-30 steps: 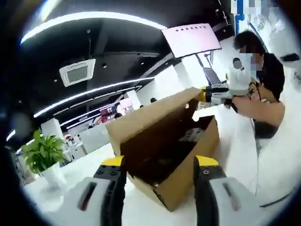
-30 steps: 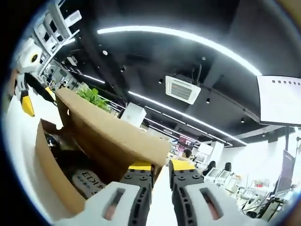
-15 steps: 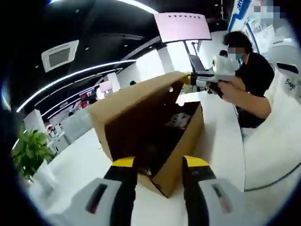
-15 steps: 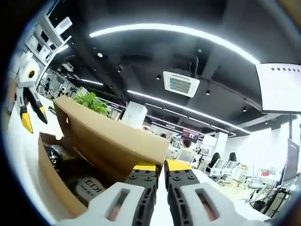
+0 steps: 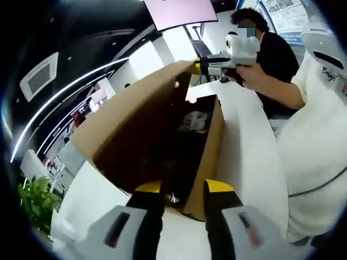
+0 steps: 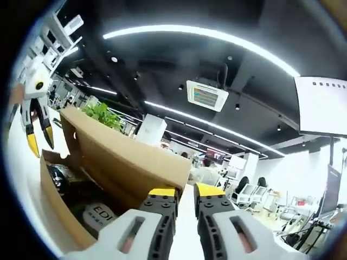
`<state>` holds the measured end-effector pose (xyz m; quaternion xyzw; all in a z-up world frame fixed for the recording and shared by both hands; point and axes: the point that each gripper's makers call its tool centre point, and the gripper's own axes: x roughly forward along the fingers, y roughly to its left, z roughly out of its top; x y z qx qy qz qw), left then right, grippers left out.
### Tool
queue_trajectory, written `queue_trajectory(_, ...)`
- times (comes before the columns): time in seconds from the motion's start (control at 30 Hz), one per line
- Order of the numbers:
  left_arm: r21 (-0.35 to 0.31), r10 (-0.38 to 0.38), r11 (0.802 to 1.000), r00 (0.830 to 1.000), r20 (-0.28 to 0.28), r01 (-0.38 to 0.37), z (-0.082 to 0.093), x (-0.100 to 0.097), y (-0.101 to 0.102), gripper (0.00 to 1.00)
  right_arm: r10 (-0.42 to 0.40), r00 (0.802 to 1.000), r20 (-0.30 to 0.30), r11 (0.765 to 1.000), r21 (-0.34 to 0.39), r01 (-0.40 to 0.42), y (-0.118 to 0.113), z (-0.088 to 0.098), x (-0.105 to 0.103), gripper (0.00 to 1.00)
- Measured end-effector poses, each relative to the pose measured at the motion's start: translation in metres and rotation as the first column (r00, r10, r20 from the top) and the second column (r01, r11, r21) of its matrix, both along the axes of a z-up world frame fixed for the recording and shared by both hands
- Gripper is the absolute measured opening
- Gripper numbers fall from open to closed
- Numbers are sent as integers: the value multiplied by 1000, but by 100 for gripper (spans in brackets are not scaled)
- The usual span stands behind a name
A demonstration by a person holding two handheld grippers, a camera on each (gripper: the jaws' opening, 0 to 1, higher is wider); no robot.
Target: Operate the shoe box by opening the lid, removing the specified soft item, and placing it in the target area until the item is outside and the box remains undamaged.
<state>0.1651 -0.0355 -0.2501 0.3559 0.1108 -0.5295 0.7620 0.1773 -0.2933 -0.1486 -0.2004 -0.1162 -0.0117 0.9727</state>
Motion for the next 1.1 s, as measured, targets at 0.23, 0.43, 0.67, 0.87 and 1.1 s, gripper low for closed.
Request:
queue_trajectory(0.23,90,-44,995,998,-38,48,-17,-2,-3,23,13,1000,22,1000,-5,-13,1,4,3,2)
queue_trajectory(0.43,137,-87,987,996,-15,88,-16,1,-5,16,23,1000,16,1000,21,-24,0,5,5,2)
queue_trajectory(0.67,226,-125,963,987,-102,145,-28,-3,-4,9,27,1000,8,1000,15,-27,-1,10,9,2)
queue_trajectory(0.87,275,-131,945,977,-169,175,-28,-4,-4,6,18,1000,-7,1000,-23,-19,0,12,10,3)
queue_trajectory(1.1,339,-156,913,962,-225,227,-30,-5,-3,3,48,999,-8,994,100,-47,0,12,11,4)
